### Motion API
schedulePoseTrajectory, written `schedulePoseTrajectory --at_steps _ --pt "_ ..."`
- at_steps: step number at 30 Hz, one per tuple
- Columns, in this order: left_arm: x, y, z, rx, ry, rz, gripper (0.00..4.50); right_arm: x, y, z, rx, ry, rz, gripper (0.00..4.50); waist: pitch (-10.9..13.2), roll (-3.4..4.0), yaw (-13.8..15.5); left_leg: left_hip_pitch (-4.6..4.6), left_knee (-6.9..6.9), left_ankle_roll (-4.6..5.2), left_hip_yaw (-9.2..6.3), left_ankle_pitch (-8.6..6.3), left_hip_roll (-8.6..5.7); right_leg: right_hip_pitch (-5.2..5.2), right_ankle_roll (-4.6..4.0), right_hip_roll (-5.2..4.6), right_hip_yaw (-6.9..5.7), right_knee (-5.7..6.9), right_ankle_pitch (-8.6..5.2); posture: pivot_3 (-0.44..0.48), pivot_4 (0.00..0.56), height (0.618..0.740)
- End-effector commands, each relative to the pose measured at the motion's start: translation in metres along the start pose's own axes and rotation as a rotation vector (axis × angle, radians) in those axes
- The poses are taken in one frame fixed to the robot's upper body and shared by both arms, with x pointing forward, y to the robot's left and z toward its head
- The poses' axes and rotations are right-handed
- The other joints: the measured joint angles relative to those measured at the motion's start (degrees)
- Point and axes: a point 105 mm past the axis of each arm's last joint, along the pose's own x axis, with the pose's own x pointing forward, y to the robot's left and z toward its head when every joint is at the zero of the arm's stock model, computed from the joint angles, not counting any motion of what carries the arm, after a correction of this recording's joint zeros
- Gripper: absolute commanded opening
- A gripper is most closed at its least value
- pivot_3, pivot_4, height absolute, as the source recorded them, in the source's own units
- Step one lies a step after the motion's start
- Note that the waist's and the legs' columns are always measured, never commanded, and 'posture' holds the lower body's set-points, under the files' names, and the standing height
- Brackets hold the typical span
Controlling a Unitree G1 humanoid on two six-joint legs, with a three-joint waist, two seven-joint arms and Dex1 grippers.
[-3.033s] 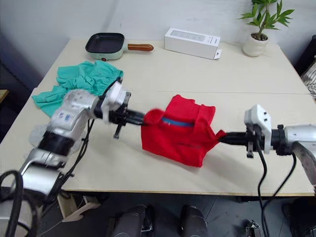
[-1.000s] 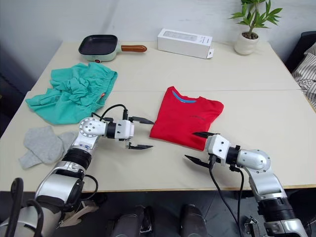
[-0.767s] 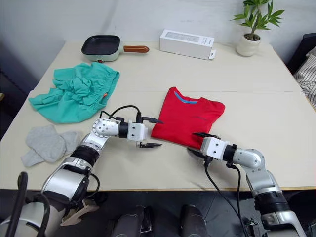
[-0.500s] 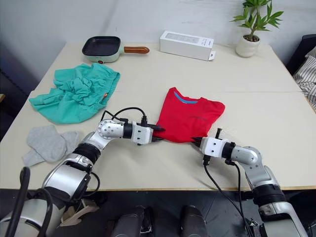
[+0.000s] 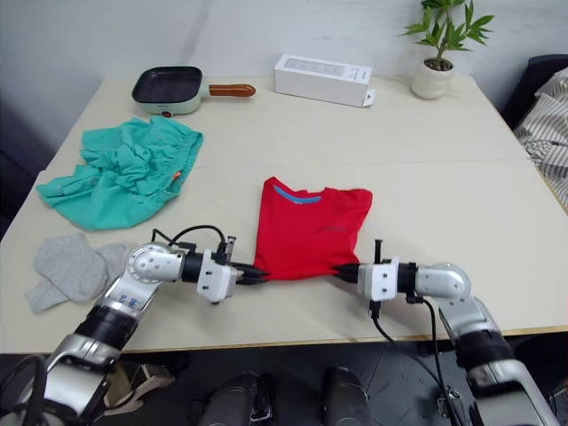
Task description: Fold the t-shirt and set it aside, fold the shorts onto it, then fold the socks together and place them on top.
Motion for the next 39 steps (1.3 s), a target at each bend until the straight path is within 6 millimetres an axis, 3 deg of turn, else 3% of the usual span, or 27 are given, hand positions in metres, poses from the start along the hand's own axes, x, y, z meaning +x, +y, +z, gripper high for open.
schedulePoseTrajectory --at_steps 1,7,17,22,26,28,30,32,36,39 --pt "-0.009 -0.002 0.017 -0.023 -0.006 0.022 0.03 -0.007 0.010 0.016 0.004 -0.037 0.012 0.00 0.0 0.02 0.3 -0.01 0.02 0.03 -0.01 -0.10 -0.03 -0.03 -0.01 -0.05 0.02 -0.08 0.00 0.000 0.150 0.740" --pt "-0.007 -0.025 0.033 -0.125 0.004 0.021 0.03 -0.012 0.032 0.018 0.049 -0.018 0.042 0.00 0.0 0.02 0.6 0.07 0.02 -0.12 -0.07 -0.35 0.05 0.02 -0.04 -0.33 0.38 -0.17 -0.02 0.000 0.150 0.740" --pt "-0.008 -0.035 0.040 -0.178 0.026 0.030 0.03 -0.015 0.019 0.005 0.095 0.007 0.048 0.00 0.0 0.02 0.3 0.11 -0.01 -0.22 -0.02 -0.38 0.15 -0.02 -0.16 -0.18 0.43 -0.15 -0.09 0.000 0.150 0.740" --pt "-0.015 -0.033 0.042 -0.232 0.009 0.074 1.34 -0.024 0.024 0.010 0.162 -0.005 0.100 1.43 0.0 0.03 0.5 0.11 -0.03 -0.21 -0.02 -0.38 0.16 -0.01 -0.19 -0.17 0.41 -0.16 -0.10 0.000 0.150 0.740" --pt "-0.027 -0.030 0.048 -0.312 -0.055 0.072 2.52 -0.046 0.023 0.015 0.221 0.014 0.115 2.74 0.0 0.04 1.3 0.13 0.00 -0.21 -0.02 -0.40 0.17 0.00 -0.19 -0.26 0.42 -0.20 -0.10 0.000 0.150 0.740" --pt "-0.035 -0.026 0.052 -0.393 -0.102 0.081 2.57 -0.059 0.023 0.021 0.296 0.022 0.120 3.44 0.0 0.08 1.5 0.12 0.00 -0.22 -0.02 -0.41 0.18 0.00 -0.19 -0.27 0.41 -0.22 -0.10 0.000 0.150 0.740" --pt "-0.042 -0.018 0.055 -0.487 -0.153 0.094 2.57 -0.069 0.019 0.029 0.397 0.010 0.109 3.37 0.0 0.08 1.5 0.13 -0.02 -0.22 -0.08 -0.41 0.17 0.07 -0.19 -0.30 0.36 -0.24 -0.10 0.000 0.150 0.740" --pt "-0.045 -0.009 0.057 -0.532 -0.190 0.098 2.57 -0.072 0.008 0.036 0.500 -0.021 0.044 2.96 0.0 0.07 1.5 0.13 -0.02 -0.21 -0.08 -0.41 0.18 0.07 -0.19 -0.30 0.35 -0.24 -0.10 0.000 0.150 0.740" --pt "-0.037 0.018 0.060 -0.561 -0.259 0.152 1.33 -0.055 -0.010 0.048 0.563 -0.087 -0.032 1.56 0.0 0.07 1.6 0.14 -0.01 -0.40 -0.09 -0.50 0.19 0.09 -0.19 -0.30 0.35 -0.26 -0.10 0.000 0.150 0.740" --pt "-0.021 0.031 0.060 -0.578 -0.283 0.160 0.40 -0.029 -0.016 0.054 0.585 -0.156 -0.079 0.56 0.0 0.05 1.6 0.09 -0.03 -0.43 -0.08 -0.46 0.19 0.02 -0.19 -0.21 0.35 -0.25 -0.10 0.000 0.150 0.740"
